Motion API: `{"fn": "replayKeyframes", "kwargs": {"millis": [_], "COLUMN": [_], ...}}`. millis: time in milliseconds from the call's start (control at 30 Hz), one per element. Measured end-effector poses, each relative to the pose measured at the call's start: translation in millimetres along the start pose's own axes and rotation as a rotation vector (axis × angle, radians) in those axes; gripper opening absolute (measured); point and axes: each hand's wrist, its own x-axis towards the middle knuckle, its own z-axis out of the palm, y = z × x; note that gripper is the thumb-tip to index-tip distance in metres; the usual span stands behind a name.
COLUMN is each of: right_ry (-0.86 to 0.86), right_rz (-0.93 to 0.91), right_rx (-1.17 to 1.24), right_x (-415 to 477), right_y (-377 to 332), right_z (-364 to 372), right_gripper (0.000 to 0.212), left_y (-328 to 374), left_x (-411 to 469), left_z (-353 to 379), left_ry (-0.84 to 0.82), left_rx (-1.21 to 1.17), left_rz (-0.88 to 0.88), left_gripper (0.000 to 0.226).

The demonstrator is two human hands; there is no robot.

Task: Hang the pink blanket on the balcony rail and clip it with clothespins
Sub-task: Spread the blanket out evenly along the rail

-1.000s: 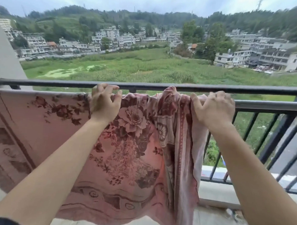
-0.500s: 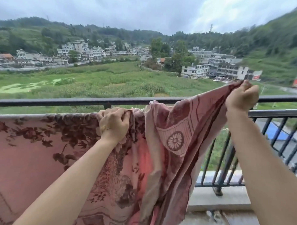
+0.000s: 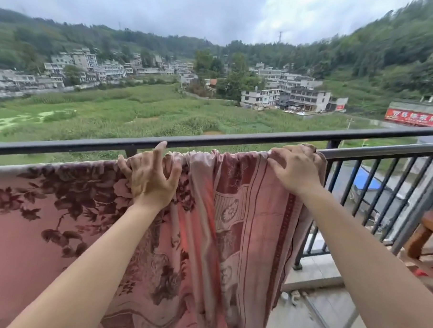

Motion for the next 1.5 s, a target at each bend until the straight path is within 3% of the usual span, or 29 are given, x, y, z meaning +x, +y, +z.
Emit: {"fn": "replayKeyframes", "kwargs": {"millis": [133, 267, 400, 533, 600, 667, 800, 900, 1000, 1200, 1333, 1400, 1500], "right_ry": [0.169, 0.289, 0.421, 0.542, 0.525, 0.4, 0.167, 0.105, 0.184, 0.317, 0.164, 0.243, 0.374], "right_rz": [-0.06, 0.107, 0.331, 0.419, 0.434, 0.391, 0.177, 0.012, -0.078, 0.109, 0.114, 0.092, 0.22], "right_rx": [0.146, 0.347, 0.454, 0.503, 0.499, 0.446, 0.24, 0.148, 0.126, 0.249, 0.226, 0.31, 0.399], "right_x": [13, 37, 58, 77, 84, 85, 70, 58, 55, 72, 68, 64, 57], "right_y": [17, 54, 119, 179, 203, 219, 222, 221, 228, 257, 282, 292, 303], "right_z": [-10, -30, -56, -72, -72, -67, -47, -31, -33, -71, -66, -63, -62], "right_gripper": [0.027, 0.03, 0.034, 0.035, 0.035, 0.034, 0.045, 0.045, 0.033, 0.031, 0.029, 0.024, 0.027], "left_y": [5, 24, 60, 120, 147, 167, 195, 214, 227, 269, 300, 312, 339], "left_x": [-1, 3, 8, 16, 16, 10, -9, -16, -13, -5, -8, -7, -5], "left_z": [-7, -5, 2, 11, 19, 29, 49, 61, 60, 73, 96, 107, 123], "left_ry": [-0.042, -0.001, 0.134, 0.242, 0.215, 0.083, -0.121, -0.127, -0.098, 0.012, -0.164, -0.219, -0.306], "left_rx": [0.1, 0.072, 0.014, -0.099, -0.096, -0.083, 0.019, 0.041, -0.065, -0.088, -0.005, 0.024, 0.007], "left_rz": [0.088, 0.099, -0.022, -0.126, -0.143, -0.143, -0.014, 0.027, -0.039, 0.069, -0.004, 0.012, 0.135], "left_gripper": [0.036, 0.022, 0.021, 0.026, 0.025, 0.027, 0.038, 0.026, 0.012, 0.01, 0.015, 0.023, 0.039]}}
